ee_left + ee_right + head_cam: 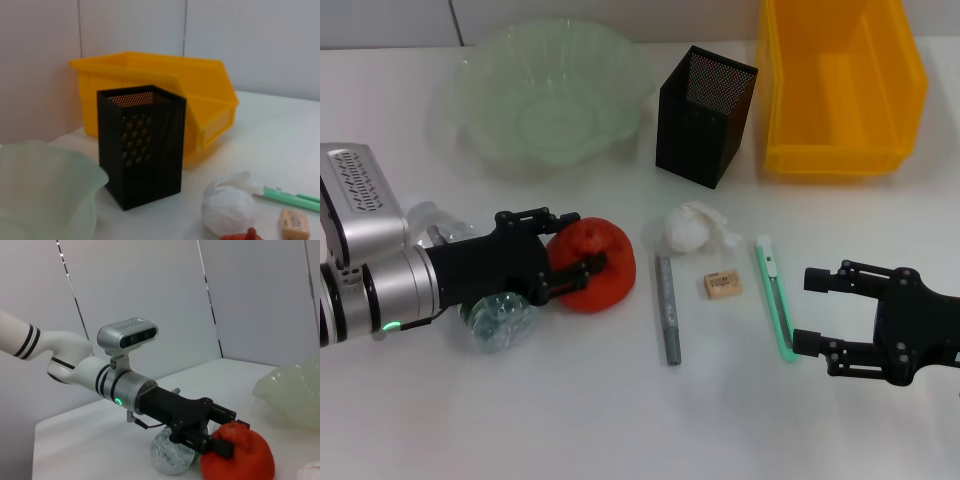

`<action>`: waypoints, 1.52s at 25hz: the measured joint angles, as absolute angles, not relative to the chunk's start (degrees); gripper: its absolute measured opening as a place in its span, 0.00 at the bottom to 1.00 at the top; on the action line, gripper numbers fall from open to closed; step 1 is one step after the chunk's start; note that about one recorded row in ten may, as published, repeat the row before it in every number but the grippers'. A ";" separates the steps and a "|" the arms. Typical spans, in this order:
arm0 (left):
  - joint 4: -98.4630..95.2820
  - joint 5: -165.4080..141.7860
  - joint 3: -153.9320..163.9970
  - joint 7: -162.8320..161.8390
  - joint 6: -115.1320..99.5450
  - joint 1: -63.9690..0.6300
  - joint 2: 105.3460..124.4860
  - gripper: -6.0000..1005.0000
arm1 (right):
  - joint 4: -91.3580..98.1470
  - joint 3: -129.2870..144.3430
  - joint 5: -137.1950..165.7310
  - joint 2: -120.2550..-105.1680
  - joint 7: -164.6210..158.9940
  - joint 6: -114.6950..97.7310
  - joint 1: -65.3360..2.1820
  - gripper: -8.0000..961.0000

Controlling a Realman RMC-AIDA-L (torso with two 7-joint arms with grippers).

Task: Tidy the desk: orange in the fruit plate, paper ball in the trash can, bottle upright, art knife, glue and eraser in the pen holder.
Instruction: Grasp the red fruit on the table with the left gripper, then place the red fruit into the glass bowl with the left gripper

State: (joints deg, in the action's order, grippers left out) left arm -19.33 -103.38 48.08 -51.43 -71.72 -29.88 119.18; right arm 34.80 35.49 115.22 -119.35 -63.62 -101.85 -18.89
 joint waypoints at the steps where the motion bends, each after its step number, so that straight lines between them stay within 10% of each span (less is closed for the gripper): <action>1: -19.35 -103.35 48.11 -51.40 -71.96 -29.88 119.17 0.64 | 34.80 35.50 115.22 -119.35 -63.62 -101.85 -18.89 0.80; 26: -23.05 -76.66 50.28 -51.30 -57.22 -36.72 119.18 0.19 | 34.67 35.42 115.23 -119.36 -64.71 -102.27 -19.19 0.80; 38: -25.98 -75.51 53.51 -54.34 -61.24 -34.06 118.81 0.48 | 50.39 36.46 114.97 -119.48 -85.81 -103.36 -19.97 0.80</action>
State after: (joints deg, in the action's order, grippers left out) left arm -25.98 -75.51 53.51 -54.34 -61.24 -34.06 118.81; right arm 50.39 36.46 114.97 -119.48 -85.81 -103.36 -19.97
